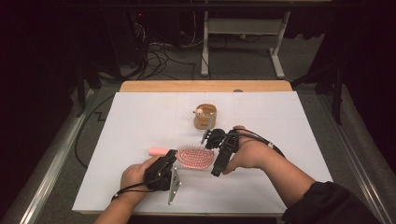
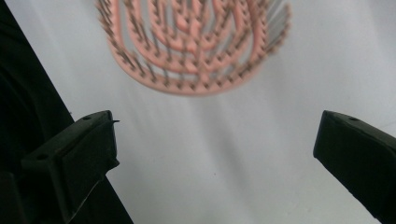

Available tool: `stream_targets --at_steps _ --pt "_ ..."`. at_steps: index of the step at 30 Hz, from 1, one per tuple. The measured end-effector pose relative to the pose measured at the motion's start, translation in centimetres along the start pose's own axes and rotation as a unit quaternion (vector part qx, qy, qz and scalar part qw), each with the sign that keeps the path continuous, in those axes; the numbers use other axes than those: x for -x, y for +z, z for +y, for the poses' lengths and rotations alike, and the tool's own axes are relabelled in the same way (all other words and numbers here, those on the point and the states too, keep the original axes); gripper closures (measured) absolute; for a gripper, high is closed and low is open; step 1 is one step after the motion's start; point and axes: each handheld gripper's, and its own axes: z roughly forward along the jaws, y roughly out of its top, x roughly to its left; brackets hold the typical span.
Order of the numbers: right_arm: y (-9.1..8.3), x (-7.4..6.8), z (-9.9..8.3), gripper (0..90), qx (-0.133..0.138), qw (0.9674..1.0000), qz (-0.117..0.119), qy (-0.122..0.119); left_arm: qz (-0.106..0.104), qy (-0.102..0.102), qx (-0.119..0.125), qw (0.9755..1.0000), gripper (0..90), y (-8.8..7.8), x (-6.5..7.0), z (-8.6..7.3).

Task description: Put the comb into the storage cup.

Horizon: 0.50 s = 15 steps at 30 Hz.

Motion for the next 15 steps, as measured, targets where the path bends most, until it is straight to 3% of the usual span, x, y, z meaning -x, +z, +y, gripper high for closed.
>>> stream_targets --at_steps 10,15 --pt "1.2 1.2 -2.3 0.9 -0.013 0.9998 -0.008 0.014 0.007 -0.003 -0.002 1.0 80.0 0.0 -0.2 -0.2" --pt "1.6 1.7 -3.2 0.3 -0.004 0.9997 -0.006 0.024 0.005 -0.003 -0.004 1.0 80.0 0.0 -0.2 -0.3"
